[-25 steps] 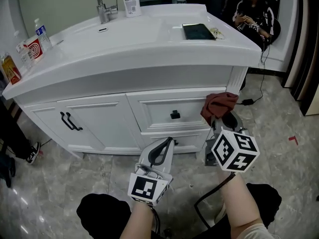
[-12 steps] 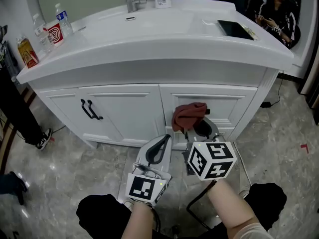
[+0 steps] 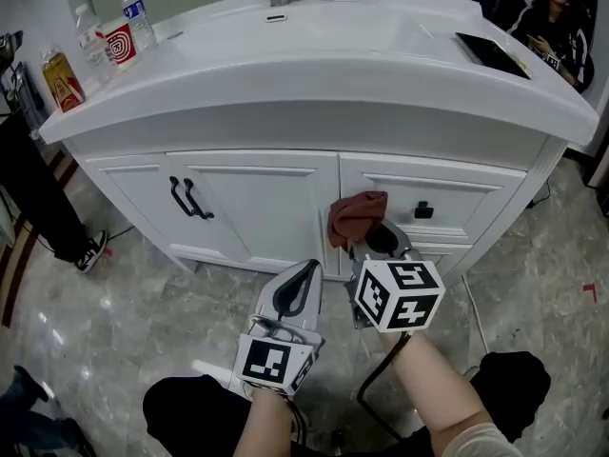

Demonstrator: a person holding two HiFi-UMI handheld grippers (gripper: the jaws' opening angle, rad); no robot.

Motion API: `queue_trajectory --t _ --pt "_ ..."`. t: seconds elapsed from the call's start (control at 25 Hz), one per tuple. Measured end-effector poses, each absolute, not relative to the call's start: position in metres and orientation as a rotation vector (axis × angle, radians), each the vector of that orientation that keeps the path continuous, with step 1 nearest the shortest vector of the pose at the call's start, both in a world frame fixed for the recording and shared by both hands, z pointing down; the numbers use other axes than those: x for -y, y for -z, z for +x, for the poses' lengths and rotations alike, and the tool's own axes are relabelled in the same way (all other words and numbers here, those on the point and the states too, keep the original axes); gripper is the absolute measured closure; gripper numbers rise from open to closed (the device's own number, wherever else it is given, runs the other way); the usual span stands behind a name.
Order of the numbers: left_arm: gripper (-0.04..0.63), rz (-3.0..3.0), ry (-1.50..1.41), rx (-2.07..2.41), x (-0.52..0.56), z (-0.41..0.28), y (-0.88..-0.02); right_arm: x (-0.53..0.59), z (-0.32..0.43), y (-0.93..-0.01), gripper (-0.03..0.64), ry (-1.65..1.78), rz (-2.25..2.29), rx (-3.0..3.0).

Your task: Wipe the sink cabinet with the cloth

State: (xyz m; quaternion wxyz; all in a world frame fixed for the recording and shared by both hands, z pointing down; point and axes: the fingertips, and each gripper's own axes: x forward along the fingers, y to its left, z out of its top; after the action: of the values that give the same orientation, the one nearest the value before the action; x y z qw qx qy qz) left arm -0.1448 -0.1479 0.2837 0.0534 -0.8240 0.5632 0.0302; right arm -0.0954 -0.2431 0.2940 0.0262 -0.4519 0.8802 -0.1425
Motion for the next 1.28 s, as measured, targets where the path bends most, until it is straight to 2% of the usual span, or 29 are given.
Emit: queue_trajectory --t 1.28 --pt "0.595 -2.677 -0.097 -1.504 0.168 -0.049 -0.298 0.242 0.049 -0.285 0.538 0.382 -1.726 -2.519"
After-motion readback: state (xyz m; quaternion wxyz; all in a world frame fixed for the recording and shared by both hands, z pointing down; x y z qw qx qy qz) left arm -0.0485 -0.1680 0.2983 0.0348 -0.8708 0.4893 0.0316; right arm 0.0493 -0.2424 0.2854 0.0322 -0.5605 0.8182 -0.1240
